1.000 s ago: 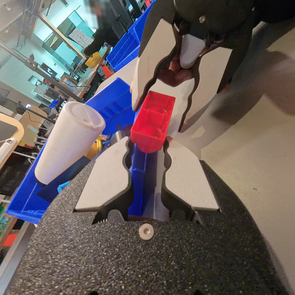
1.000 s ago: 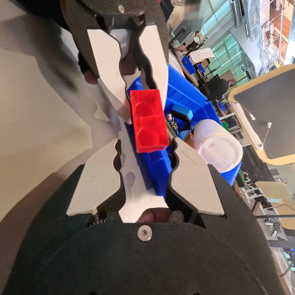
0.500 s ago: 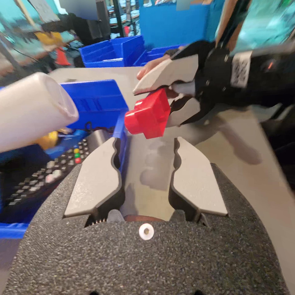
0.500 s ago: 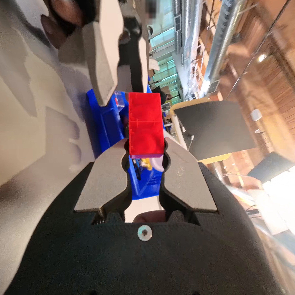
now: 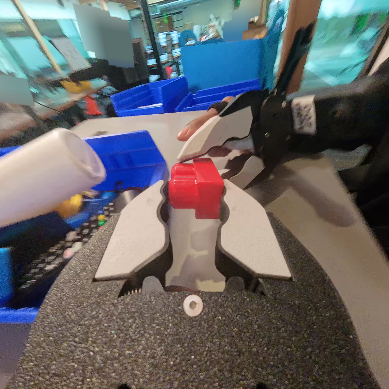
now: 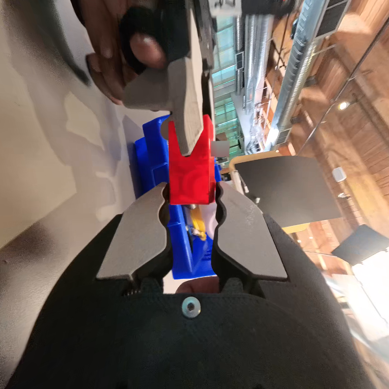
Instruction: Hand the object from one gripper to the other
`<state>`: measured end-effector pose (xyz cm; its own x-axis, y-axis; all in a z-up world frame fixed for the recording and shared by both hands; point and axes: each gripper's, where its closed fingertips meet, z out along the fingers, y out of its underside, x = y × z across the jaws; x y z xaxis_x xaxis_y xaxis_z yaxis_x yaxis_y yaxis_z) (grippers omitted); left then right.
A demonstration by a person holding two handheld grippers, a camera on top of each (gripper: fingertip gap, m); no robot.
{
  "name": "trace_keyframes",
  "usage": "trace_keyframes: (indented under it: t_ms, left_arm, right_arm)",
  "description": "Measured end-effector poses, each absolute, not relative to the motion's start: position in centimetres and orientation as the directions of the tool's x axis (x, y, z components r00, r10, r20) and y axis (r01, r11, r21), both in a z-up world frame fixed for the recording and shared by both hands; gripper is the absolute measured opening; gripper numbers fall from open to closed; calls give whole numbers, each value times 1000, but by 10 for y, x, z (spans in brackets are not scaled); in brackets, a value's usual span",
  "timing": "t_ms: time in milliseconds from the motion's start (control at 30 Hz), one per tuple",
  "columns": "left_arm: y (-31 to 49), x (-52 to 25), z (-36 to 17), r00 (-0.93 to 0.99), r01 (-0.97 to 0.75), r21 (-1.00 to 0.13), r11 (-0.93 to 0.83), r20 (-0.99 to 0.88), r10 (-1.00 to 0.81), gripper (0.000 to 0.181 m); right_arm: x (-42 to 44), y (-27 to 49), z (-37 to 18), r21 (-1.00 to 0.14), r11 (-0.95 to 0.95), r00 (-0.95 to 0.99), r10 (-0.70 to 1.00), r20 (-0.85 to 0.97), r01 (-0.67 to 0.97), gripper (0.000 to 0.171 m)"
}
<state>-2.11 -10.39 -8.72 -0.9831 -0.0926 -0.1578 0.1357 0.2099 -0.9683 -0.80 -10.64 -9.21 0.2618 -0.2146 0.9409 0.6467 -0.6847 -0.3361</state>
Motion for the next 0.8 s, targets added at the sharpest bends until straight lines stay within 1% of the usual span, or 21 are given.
trace_keyframes:
  t_ms: [67,133,167,233,333,433,533,567,600,633,733,800]
  left_arm:
    - [-101,-10,-89,-908,330,-898,291,-386,-161,45]
    - [-98,-3,-91,-773,517,-768,379,-609,-180,45]
    - [-97,-2,-92,-704,586,-698,412,-690,-166,46]
    - [-98,-4,-98,-606,672,-584,455,-787,-116,45]
    - [-102,-14,-107,-557,725,-516,456,-829,-51,46]
    - [-106,-25,-112,-561,750,-512,419,-828,-9,45]
    - [-107,-26,-114,-600,725,-551,414,-800,-12,45]
    - [-108,-26,-115,-621,712,-569,411,-784,-10,45]
    - [-108,-27,-117,-642,698,-588,409,-767,-6,45]
    - [-108,-25,-117,-660,681,-608,408,-751,-16,45]
    - [-108,-21,-118,-742,599,-693,401,-668,-46,49]
    - [-108,-18,-114,-805,520,-764,383,-588,-79,61]
  right_arm:
    - [-6,-108,-97,-403,-673,340,-232,911,621,44]
    - [-6,-109,-98,-483,-644,420,-264,868,593,47]
    - [-6,-109,-99,-527,-625,462,-283,840,576,49]
    - [-6,-109,-99,-589,-593,523,-306,796,549,54]
    - [-7,-108,-104,-596,-588,543,-293,787,547,59]
    - [-7,-105,-114,-554,-624,538,-240,808,552,63]
    - [-8,-104,-123,-517,-653,535,-198,821,553,63]
    - [-7,-104,-124,-510,-657,529,-195,826,554,57]
    - [-6,-104,-124,-504,-661,520,-197,831,556,47]
    - [-5,-105,-124,-498,-668,512,-200,836,553,41]
    - [0,-108,-121,-493,-682,488,-223,844,541,38]
    - [3,-111,-112,-505,-672,461,-265,847,542,37]
